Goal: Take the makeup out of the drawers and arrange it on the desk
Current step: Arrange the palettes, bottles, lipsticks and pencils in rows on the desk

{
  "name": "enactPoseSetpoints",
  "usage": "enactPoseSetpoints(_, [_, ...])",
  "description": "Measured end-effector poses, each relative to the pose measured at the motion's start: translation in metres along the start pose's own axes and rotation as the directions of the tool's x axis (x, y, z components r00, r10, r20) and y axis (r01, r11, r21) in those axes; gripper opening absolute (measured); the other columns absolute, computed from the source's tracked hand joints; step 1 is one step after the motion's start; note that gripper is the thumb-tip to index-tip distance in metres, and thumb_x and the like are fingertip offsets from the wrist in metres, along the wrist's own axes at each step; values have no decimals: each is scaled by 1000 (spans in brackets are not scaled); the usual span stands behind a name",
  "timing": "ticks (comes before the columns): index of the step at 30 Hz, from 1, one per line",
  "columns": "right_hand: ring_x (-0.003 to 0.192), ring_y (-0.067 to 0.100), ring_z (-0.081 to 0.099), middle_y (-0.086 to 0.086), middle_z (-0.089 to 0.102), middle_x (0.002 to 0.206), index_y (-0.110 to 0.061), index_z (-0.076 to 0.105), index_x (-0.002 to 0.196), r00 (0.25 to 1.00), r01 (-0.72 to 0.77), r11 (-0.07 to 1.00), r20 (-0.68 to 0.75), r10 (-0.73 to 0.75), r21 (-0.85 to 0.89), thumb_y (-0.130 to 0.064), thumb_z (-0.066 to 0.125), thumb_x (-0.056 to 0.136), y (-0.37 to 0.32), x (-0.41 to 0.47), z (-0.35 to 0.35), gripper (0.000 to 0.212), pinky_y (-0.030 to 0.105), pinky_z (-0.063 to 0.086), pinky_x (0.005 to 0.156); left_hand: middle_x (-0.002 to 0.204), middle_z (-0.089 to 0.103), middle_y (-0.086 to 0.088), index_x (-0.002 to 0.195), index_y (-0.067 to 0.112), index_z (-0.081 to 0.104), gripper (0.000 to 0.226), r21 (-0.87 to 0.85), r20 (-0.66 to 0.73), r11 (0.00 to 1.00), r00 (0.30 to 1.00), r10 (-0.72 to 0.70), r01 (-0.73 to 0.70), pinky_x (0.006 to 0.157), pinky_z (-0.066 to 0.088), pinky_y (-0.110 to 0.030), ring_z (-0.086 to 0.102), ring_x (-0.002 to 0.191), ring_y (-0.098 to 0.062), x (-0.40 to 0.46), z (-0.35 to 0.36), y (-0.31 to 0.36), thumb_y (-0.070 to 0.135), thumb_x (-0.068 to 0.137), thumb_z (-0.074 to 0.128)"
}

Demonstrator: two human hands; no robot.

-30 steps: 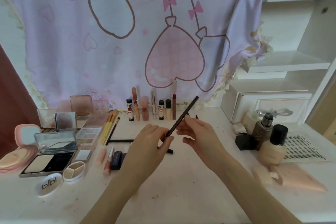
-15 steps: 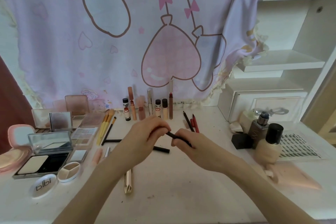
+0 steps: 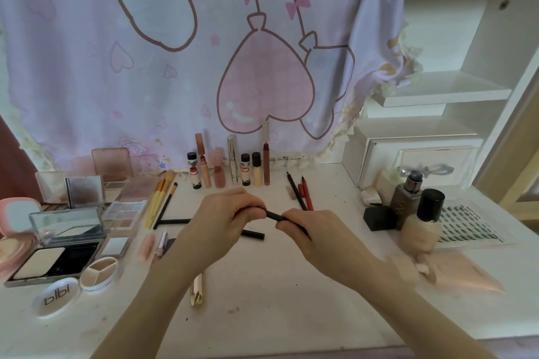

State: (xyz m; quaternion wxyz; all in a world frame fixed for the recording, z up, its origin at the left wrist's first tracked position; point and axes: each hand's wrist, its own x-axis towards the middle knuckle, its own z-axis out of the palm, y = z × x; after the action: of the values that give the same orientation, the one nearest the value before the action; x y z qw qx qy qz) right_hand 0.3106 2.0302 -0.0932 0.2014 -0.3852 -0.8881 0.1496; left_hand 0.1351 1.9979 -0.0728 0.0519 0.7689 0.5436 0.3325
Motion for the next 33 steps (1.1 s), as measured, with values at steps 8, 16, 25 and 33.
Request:
enactPoseSetpoints(8, [58,-1,48,-14,54,73,-27,53,110,976,-210,960,102,194,187,-34,39,98,30,-6,-12,20,6,38,55,66,58,16,87,18,70,8,-78,-266,965,928,-261,249,61,38,-3,55,63,-5,6,-26,-28,18,86,61])
enactPoseSetpoints(16, [66,16,63,9,66,79,-4,47,127,747,-483,570,-26,664,665,1,47,92,65,27,-5,35,25,55,65,83,62,9,103,15,67,17,-220,-266,883,846,-462,413,58,38,0,51,71,8,26,47,-21,15,88,60])
enactPoseSetpoints(25, [73,25,61,15,69,81,-2,55,65,590,-643,504,-45,806,577,-3,55,80,102,75,-8,14,31,49,63,78,47,9,81,21,46,14,-169,-215,912,889,-405,375,56,33,-13,43,75,-6,73,125,-2,20,88,59])
enactPoseSetpoints(33, [72,23,54,11,56,80,-6,49,71,578,-732,486,58,814,478,-13,63,82,125,97,-2,19,24,34,45,69,47,5,74,15,46,20,-72,-258,937,902,-348,341,67,34,-27,41,77,-16,95,148,-8,21,86,60])
